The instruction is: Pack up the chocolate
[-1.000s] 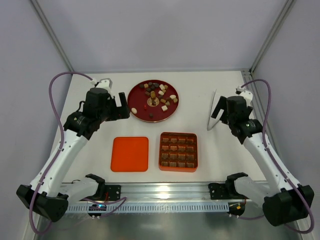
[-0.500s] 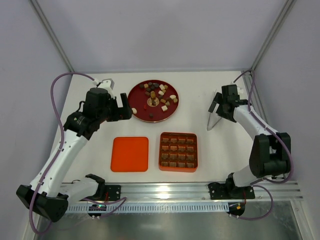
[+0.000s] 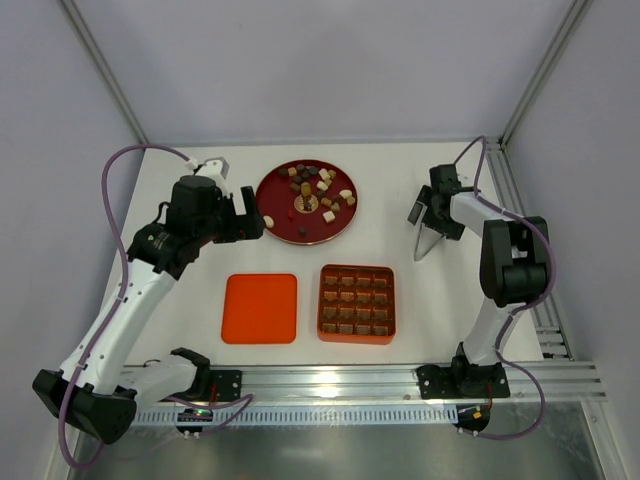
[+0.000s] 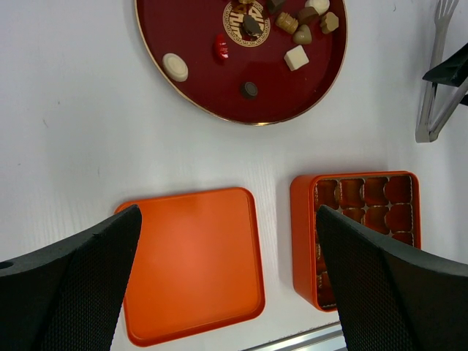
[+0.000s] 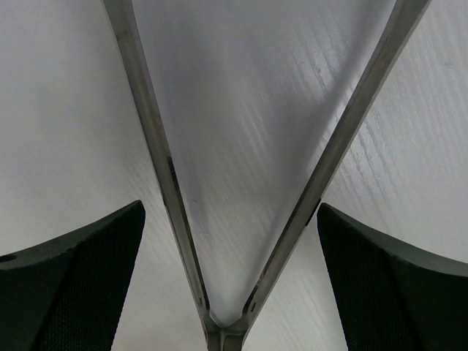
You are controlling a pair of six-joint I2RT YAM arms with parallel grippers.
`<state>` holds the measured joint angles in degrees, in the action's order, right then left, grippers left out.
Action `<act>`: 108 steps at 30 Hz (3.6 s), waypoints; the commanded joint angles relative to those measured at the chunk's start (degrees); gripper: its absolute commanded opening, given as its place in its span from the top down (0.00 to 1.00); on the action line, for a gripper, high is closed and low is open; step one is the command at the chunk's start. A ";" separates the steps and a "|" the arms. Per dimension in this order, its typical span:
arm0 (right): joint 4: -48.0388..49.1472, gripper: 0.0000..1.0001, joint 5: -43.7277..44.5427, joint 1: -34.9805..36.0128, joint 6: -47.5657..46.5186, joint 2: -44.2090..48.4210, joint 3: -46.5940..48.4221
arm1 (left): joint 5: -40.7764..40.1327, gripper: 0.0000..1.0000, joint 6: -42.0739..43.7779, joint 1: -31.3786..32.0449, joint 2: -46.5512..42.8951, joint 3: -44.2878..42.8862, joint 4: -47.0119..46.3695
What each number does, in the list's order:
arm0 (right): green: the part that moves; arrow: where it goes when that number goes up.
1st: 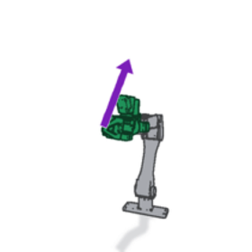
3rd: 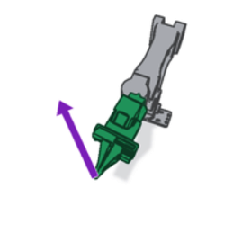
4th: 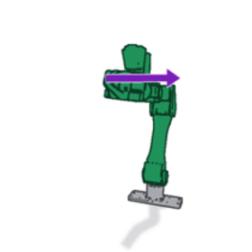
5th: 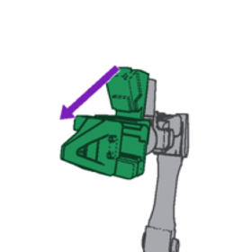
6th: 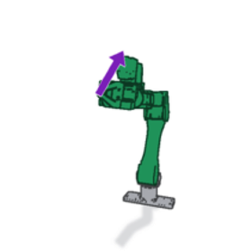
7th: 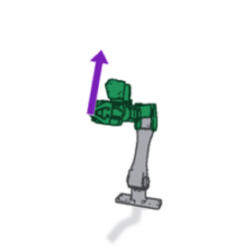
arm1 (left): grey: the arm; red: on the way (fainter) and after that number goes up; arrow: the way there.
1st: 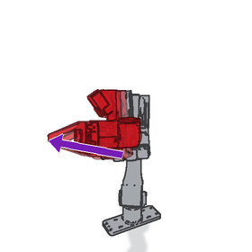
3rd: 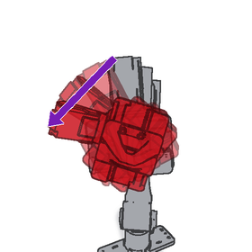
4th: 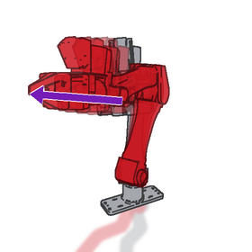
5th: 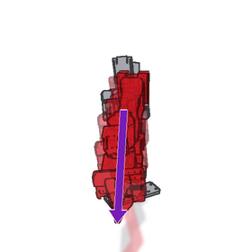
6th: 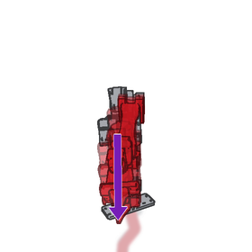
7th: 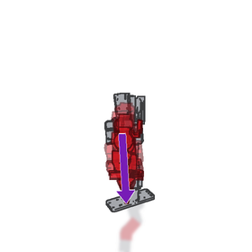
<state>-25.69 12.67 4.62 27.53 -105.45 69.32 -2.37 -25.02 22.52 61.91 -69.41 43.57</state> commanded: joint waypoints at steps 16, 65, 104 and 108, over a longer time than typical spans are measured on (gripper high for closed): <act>3.11 0.17 0.87 -0.23 -0.37 -3.71 2.48 | 0.44 0.00 0.49 0.06 0.32 0.15 -1.03; -13.33 0.57 -0.01 14.18 -6.79 15.80 11.98 | 0.09 0.00 -0.39 0.06 -1.62 1.99 -1.03; -15.18 0.52 -4.58 34.84 -6.70 4.38 19.89 | -0.18 0.00 -0.56 -0.02 -1.27 1.64 -0.07; -14.65 0.52 -4.58 34.84 -6.79 2.97 20.06 | -0.27 0.00 -0.56 -0.02 -1.18 1.82 -0.24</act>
<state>-42.02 8.32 39.11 21.47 -101.54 86.91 -2.35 -25.50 22.52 61.25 -67.44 43.62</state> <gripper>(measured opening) 0.481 0.996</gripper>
